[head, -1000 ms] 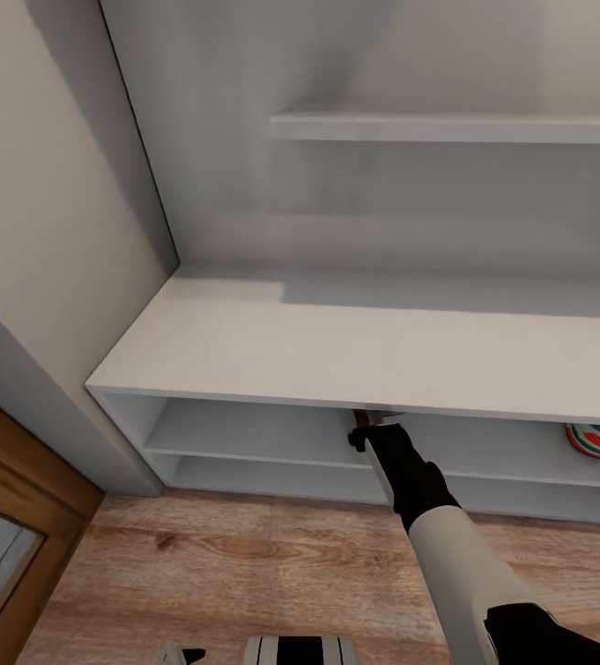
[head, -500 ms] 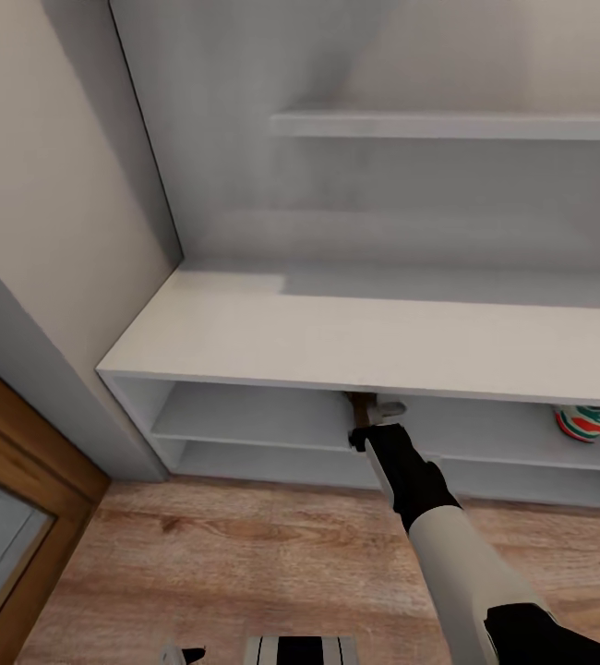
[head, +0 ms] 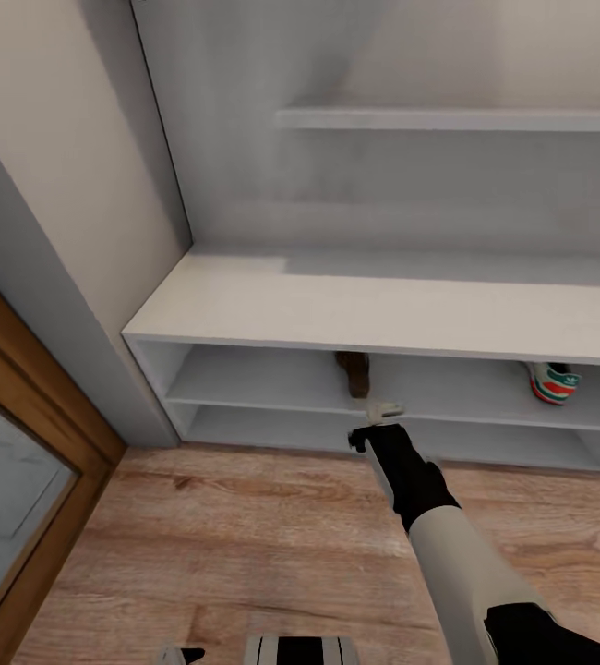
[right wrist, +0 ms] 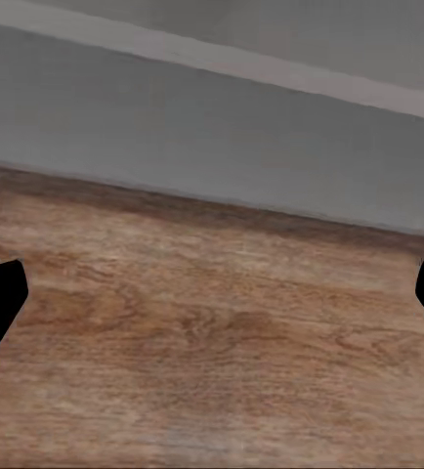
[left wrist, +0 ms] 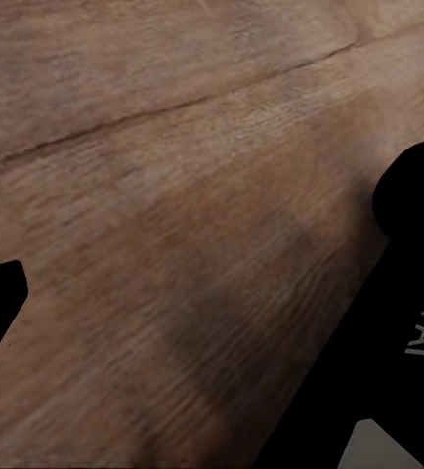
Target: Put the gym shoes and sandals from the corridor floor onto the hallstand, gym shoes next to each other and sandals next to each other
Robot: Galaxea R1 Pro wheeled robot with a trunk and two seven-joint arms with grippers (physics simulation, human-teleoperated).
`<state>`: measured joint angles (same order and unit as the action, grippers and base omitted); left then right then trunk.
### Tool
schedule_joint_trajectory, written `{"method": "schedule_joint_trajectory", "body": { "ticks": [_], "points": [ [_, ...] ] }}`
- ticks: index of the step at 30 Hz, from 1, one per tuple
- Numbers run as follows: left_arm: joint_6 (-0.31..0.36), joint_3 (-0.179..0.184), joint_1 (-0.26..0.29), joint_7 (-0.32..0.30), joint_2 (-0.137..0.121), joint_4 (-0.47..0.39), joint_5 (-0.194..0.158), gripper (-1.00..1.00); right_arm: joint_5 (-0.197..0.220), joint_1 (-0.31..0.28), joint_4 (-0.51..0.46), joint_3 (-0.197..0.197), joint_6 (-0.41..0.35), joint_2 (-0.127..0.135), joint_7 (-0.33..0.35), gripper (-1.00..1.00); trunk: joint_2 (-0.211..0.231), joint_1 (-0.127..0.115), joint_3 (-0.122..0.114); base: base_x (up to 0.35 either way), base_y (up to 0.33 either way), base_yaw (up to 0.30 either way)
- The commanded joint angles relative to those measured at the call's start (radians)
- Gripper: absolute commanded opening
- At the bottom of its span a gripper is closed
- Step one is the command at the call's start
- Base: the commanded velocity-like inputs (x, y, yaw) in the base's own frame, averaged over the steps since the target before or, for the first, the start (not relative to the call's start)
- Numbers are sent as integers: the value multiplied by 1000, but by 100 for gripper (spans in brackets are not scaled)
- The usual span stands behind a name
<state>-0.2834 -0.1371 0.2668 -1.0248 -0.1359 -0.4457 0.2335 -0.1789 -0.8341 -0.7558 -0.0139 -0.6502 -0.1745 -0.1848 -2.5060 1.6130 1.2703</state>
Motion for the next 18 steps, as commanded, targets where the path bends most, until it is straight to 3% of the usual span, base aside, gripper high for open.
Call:
{"method": "schedule_joint_trajectory", "body": {
  "ticks": [1,14,18],
  "points": [
    [-5,-11,1,-5,1,-2,10,100,-5,1,2,-1,-6,0,0,100,0,-1,1,-335,0,0],
    [-6,-14,2,-2,-1,-2,9,100,-4,3,7,-1,-4,0,3,100,0,-1,1,-335,0,0],
    [-8,-17,1,0,-8,-2,8,100,-4,25,12,-1,38,0,4,100,0,-1,1,-335,0,0]
  ]
}}
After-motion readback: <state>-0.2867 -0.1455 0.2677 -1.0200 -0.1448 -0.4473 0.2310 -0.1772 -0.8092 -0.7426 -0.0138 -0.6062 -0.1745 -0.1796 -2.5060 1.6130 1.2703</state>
